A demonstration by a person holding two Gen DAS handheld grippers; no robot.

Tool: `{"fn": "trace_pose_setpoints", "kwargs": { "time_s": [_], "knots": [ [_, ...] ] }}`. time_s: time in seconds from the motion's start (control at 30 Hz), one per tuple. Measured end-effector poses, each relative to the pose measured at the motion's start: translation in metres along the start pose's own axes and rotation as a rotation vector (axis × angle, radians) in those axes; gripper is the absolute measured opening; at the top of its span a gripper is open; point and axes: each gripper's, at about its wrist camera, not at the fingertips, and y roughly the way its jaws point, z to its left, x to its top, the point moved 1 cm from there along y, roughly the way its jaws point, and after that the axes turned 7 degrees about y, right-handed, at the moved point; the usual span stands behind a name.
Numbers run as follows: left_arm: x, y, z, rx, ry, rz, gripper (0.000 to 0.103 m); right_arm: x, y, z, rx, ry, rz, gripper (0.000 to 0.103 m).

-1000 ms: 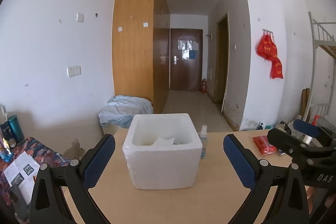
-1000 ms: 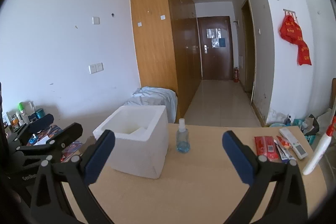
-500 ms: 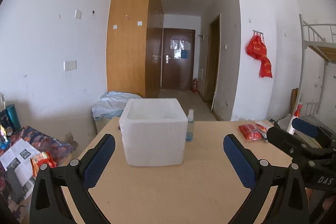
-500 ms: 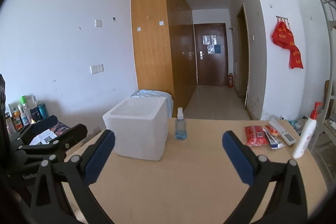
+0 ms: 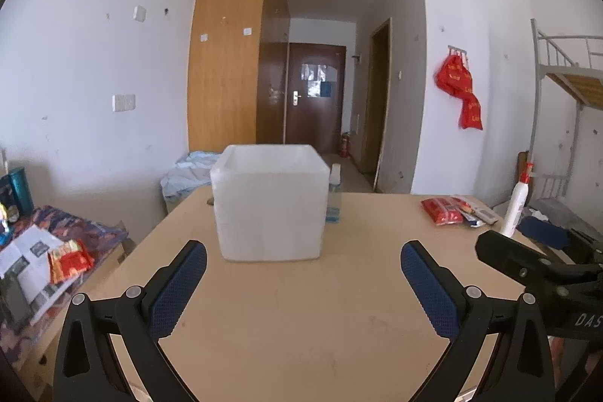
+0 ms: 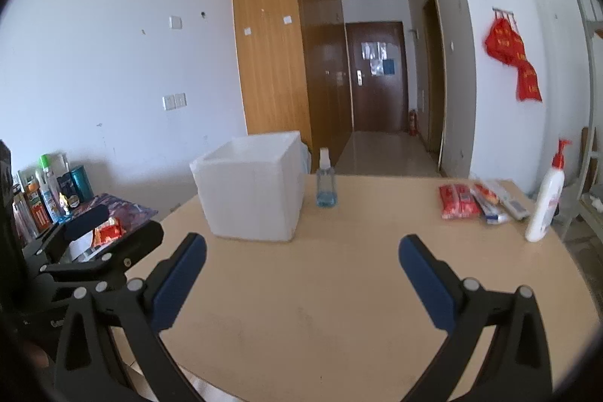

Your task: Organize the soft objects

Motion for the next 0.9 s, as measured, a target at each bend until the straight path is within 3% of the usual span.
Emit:
{"fn": "trace_pose_setpoints", "kwargs": {
  "time_s": [0.37,0.9],
  "knots": [
    [-0.034,0.007,-0.011,-0.013,0.016,0.023,0.103,-0.026,0.001,-0.008,-0.02,0.02,0.021,0.103],
    [-0.036,0.016,-0.007,-0.006,-0.001,0.048,0.103,-0.025,0.002,-0.009,-0.026,0.03,0.022,0.103]
  ]
}}
